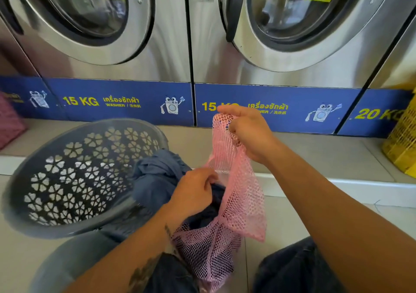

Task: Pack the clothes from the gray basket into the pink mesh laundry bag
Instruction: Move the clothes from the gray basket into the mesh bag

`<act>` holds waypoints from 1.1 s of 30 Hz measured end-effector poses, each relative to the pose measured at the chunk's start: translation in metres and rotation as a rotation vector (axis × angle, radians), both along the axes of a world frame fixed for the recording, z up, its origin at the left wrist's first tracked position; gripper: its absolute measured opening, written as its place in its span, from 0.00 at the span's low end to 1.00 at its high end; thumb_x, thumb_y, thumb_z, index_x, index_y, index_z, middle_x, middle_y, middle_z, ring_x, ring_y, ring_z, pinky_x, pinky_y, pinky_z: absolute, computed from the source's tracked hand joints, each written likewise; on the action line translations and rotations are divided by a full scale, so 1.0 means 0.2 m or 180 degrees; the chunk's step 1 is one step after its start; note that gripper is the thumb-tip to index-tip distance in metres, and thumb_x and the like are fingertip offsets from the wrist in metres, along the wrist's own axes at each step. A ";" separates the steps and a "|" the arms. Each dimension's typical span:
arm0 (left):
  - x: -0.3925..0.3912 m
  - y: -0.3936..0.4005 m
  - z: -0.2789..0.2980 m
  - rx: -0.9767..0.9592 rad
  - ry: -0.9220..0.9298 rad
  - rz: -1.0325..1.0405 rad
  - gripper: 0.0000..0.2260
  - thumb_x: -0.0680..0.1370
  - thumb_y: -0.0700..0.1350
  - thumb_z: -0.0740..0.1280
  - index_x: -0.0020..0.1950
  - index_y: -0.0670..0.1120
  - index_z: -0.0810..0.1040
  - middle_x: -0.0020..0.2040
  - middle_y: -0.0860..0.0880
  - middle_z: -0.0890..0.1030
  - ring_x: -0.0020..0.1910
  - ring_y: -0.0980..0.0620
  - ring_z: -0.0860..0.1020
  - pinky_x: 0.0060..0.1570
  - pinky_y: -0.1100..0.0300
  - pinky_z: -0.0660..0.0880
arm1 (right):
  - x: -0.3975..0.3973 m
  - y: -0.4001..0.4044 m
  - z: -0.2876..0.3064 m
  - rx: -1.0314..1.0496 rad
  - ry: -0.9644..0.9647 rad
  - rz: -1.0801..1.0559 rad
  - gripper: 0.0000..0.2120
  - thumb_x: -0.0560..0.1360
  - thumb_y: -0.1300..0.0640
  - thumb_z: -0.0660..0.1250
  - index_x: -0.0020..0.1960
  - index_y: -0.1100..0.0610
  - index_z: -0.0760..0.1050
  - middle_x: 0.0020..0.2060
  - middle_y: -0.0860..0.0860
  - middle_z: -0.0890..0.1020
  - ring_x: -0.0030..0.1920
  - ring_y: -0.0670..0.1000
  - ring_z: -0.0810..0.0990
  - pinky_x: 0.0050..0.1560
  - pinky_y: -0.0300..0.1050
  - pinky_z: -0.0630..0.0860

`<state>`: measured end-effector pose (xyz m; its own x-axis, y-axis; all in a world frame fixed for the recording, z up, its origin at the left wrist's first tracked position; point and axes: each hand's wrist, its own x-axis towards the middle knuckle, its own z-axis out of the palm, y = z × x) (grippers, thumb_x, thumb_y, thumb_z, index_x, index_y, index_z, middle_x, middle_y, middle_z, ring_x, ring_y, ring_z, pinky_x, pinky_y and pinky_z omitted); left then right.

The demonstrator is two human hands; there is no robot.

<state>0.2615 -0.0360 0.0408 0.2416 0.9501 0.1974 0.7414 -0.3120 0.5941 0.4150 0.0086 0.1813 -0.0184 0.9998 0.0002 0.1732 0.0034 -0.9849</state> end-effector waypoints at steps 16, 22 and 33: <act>-0.04 0.14 0.11 -0.0250 0.2321 0.0499 0.14 0.76 0.45 0.64 0.61 0.45 0.74 0.59 0.43 0.77 0.57 0.40 0.77 0.52 0.48 0.71 | -0.02 0.01 0.01 -0.0058 0.0023 -0.0003 0.29 0.72 0.74 0.53 0.62 0.54 0.81 0.60 0.47 0.81 0.21 0.38 0.70 0.23 0.31 0.65; 0.25 0.08 0.11 -0.0941 -0.0186 0.0711 0.02 0.74 0.42 0.63 0.45 0.44 0.73 0.48 0.41 0.81 0.48 0.41 0.80 0.40 0.56 0.71 | 0.02 -0.02 0.02 -0.0070 0.0094 -0.0063 0.29 0.71 0.75 0.53 0.62 0.55 0.80 0.56 0.44 0.80 0.26 0.40 0.71 0.23 0.31 0.65; 0.16 0.03 -0.26 -0.0925 -0.0616 0.0148 0.19 0.71 0.33 0.63 0.57 0.49 0.77 0.51 0.49 0.78 0.52 0.47 0.78 0.46 0.69 0.69 | 0.19 -0.01 -0.06 -0.0312 0.0146 -0.0274 0.29 0.70 0.74 0.54 0.58 0.52 0.82 0.59 0.51 0.83 0.36 0.42 0.74 0.33 0.37 0.67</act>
<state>0.2942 -0.0300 -0.0118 0.1812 0.9824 -0.0449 0.6159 -0.0778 0.7840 0.4528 0.0073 0.1691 0.0652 0.9930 -0.0986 0.1233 -0.1061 -0.9867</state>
